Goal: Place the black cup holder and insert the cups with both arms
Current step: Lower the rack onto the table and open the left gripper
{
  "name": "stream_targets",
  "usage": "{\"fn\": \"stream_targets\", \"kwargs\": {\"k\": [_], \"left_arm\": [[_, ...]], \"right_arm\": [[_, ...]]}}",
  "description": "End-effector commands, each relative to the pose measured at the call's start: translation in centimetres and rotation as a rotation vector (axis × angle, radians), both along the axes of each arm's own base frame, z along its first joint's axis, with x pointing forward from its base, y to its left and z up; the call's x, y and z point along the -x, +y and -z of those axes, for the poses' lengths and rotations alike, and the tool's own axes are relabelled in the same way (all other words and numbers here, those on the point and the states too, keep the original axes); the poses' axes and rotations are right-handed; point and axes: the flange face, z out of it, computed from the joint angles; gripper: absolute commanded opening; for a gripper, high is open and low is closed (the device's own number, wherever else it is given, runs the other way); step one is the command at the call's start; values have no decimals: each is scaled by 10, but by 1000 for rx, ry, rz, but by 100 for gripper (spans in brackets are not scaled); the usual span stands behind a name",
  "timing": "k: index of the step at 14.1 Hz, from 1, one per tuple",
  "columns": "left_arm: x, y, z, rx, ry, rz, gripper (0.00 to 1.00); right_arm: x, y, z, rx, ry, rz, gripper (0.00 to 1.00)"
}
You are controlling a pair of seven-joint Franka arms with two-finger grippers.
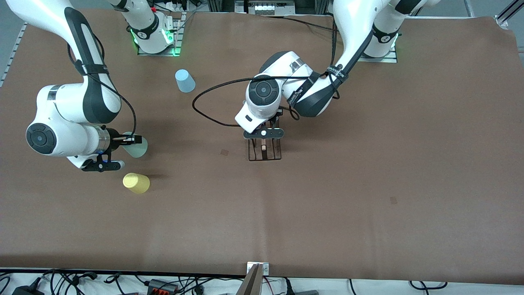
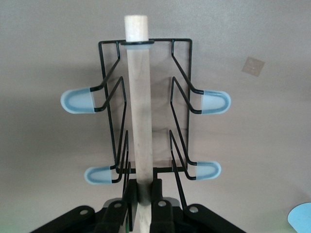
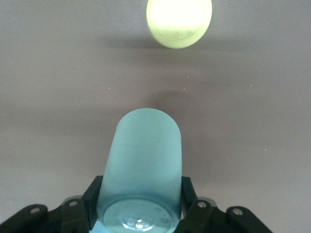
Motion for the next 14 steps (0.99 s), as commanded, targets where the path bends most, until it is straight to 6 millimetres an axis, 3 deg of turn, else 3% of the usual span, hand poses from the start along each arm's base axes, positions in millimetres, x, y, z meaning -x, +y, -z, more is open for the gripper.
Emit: {"fn": "stream_targets", "kwargs": {"k": [1, 2, 3, 4, 6, 8, 11, 12, 14], "left_arm": [[0, -4, 1, -2, 9, -11, 16], [-1, -4, 5, -4, 12, -5, 28], [-6, 2, 6, -6, 14, -13, 70], [-8, 5, 0, -15, 2, -8, 100], [-12, 21, -26, -52, -7, 47, 100], [-36, 60, -74, -42, -34, 17, 100], [-56, 103, -122, -25, -87, -44, 100], [-59, 117, -135, -32, -92, -62, 100], [-69, 156, -160, -80, -110, -94, 100]], "right_arm": [[-1, 4, -2, -7, 8, 7, 23], [-1, 4, -4, -8, 5, 7, 23], [-1, 5, -4, -8, 5, 5, 23], [-1, 5, -4, -8, 5, 5, 23], [-2, 6, -5, -8, 4, 4, 23], [-2, 10, -8, -10, -2, 0, 23], [2, 26, -20, -8, -1, -11, 23], [0, 34, -28, -3, 0, -2, 23], [4, 78, -53, -7, 27, -3, 23]]}}
